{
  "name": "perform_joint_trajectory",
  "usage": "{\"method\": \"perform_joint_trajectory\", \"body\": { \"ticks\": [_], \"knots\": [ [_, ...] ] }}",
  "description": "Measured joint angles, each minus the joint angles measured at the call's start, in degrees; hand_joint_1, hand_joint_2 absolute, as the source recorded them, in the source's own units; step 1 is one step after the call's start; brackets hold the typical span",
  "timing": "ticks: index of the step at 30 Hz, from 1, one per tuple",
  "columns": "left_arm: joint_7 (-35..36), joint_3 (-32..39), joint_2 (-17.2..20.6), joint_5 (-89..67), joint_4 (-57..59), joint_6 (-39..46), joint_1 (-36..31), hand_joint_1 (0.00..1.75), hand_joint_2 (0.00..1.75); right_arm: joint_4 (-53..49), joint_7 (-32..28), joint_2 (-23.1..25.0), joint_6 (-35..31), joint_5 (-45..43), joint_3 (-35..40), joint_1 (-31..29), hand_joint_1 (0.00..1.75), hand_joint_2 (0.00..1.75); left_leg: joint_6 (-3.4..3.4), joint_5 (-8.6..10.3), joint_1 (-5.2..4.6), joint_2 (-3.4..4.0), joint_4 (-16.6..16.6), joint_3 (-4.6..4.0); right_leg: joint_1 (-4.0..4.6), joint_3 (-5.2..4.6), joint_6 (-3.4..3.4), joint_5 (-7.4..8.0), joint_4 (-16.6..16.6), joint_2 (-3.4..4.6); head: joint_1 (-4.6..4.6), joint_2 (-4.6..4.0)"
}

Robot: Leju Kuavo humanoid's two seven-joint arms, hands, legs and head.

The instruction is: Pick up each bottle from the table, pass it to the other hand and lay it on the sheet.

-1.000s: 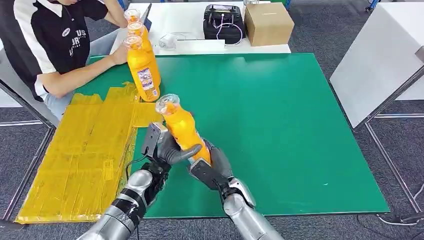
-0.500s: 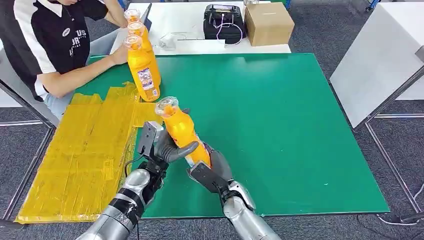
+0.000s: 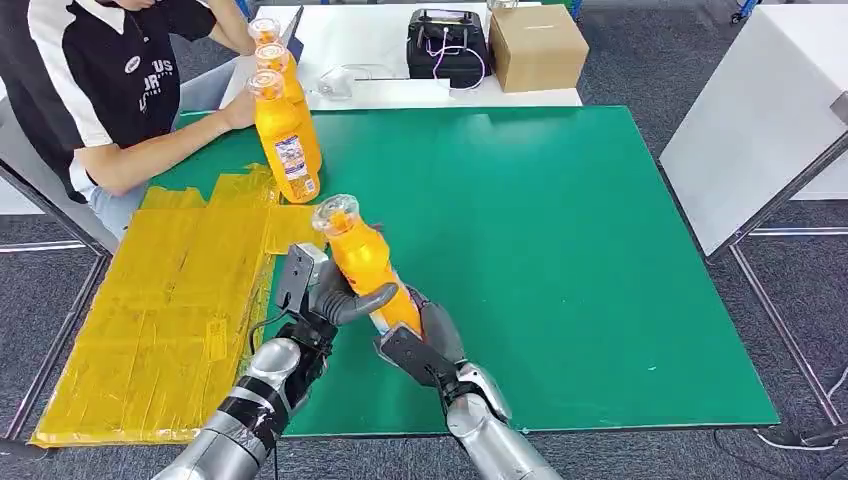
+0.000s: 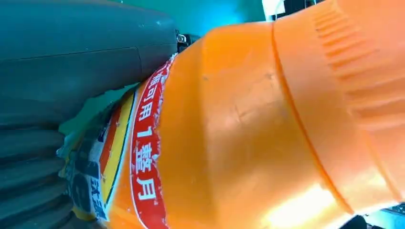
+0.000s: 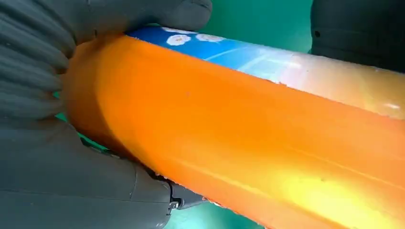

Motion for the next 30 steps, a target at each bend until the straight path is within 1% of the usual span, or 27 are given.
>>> {"method": "perform_joint_trajectory", "body": {
  "ticks": [11, 18, 19, 20, 21, 24, 25, 27, 29, 30],
  "knots": [
    [-0.7, 0.0, 0.0, -0.4, 0.5, -0.6, 0.0, 1.75, 1.75, 0.2, -0.7, 0.0, 0.0, -0.1, -0.1, 0.3, 1.75, 1.75, 0.0, 0.0, 0.0, 0.0, 0.0, -0.01, 0.0, -0.01, 0.0, 0.0, 0.0, 0.0, 0.02, 0.0],
    [-1.0, 0.0, -0.2, -1.7, -0.3, 2.8, 0.4, 1.75, 1.75, -0.1, -0.7, 0.0, 0.0, -0.3, -0.2, 0.4, 1.75, 1.75, 0.0, 0.0, 0.0, 0.0, 0.0, -0.01, 0.0, -0.01, 0.0, 0.0, 0.0, 0.0, 0.0, 0.0],
    [-1.0, 0.0, -0.2, -1.8, -0.5, 3.0, 0.6, 1.75, 1.75, -0.1, -0.7, 0.0, 0.0, -0.3, -0.2, 0.4, 0.05, 1.75, 0.0, 0.0, 0.0, 0.0, 0.0, -0.01, 0.0, -0.01, 0.0, 0.0, 0.0, 0.0, 0.0, 0.0],
    [-1.0, 0.0, -0.2, -2.0, -0.6, 3.4, 0.6, 1.75, 1.75, -0.1, -0.7, 0.0, 0.0, -0.3, -0.2, 0.5, 0.0, 1.75, 0.0, 0.0, 0.0, 0.0, 0.0, -0.01, 0.0, -0.01, 0.0, 0.0, 0.0, 0.0, 0.0, 0.0],
    [-1.1, 0.0, -0.2, -2.5, -0.7, 4.0, 0.6, 1.75, 1.75, -0.2, -0.7, 0.0, -0.1, -0.3, -0.2, 0.6, 0.0, 1.75, 0.0, 0.0, 0.0, 0.0, 0.0, -0.01, 0.0, -0.01, 0.0, 0.0, 0.0, 0.0, 0.0, 0.0],
    [-1.7, 0.2, -0.3, -6.2, -1.7, 10.8, 0.5, 1.75, 1.75, -1.2, -1.5, 0.0, -0.7, -0.6, -0.3, 1.6, 0.0, 1.75, 0.0, 0.0, 0.0, -0.01, 0.0, -0.02, 0.0, 0.01, 0.0, 0.0, 0.0, 0.0, 0.07, 0.0],
    [-2.4, 0.4, -0.1, -9.1, -2.4, 14.8, 0.4, 1.75, 1.75, -2.0, -1.8, -0.1, -0.7, -1.1, -0.4, 2.4, 0.0, 1.75, 0.0, 0.0, 0.0, -0.03, 0.0, -0.02, 0.0, 0.01, 0.0, 0.0, 0.0, 0.0, 0.0, 0.0],
    [-4.5, 1.6, 0.4, -19.1, -4.6, 26.8, 0.5, 1.75, 1.75, -5.1, -2.1, -0.4, 0.7, -2.4, -0.5, 4.9, 0.0, 1.75, 0.0, 0.0, 0.0, -0.03, 0.0, -0.05, 0.03, -0.01, 0.0, 0.0, 0.0, 0.01, 0.02, 0.0],
    [-4.9, 2.8, 1.0, -30.9, -7.5, 37.1, 0.8, 1.75, 1.75, -9.3, -2.6, -0.8, 1.9, -3.7, -0.6, 7.2, 0.0, 1.75, -0.01, -0.01, 0.01, -0.08, 0.0, -0.08, 0.03, -0.02, -0.02, -0.02, 0.0, -0.03, 0.0, 0.0],
    [-4.3, 3.2, 1.3, -35.8, -8.6, 39.9, 1.0, 1.75, 1.75, -11.3, -2.8, -0.9, 2.0, -4.1, -0.6, 8.3, 0.0, 1.75, -0.01, -0.01, 0.01, -0.1, 0.0, -0.08, 0.03, -0.02, -0.03, -0.03, 0.0, -0.04, 0.02, 0.0]
  ]
}}
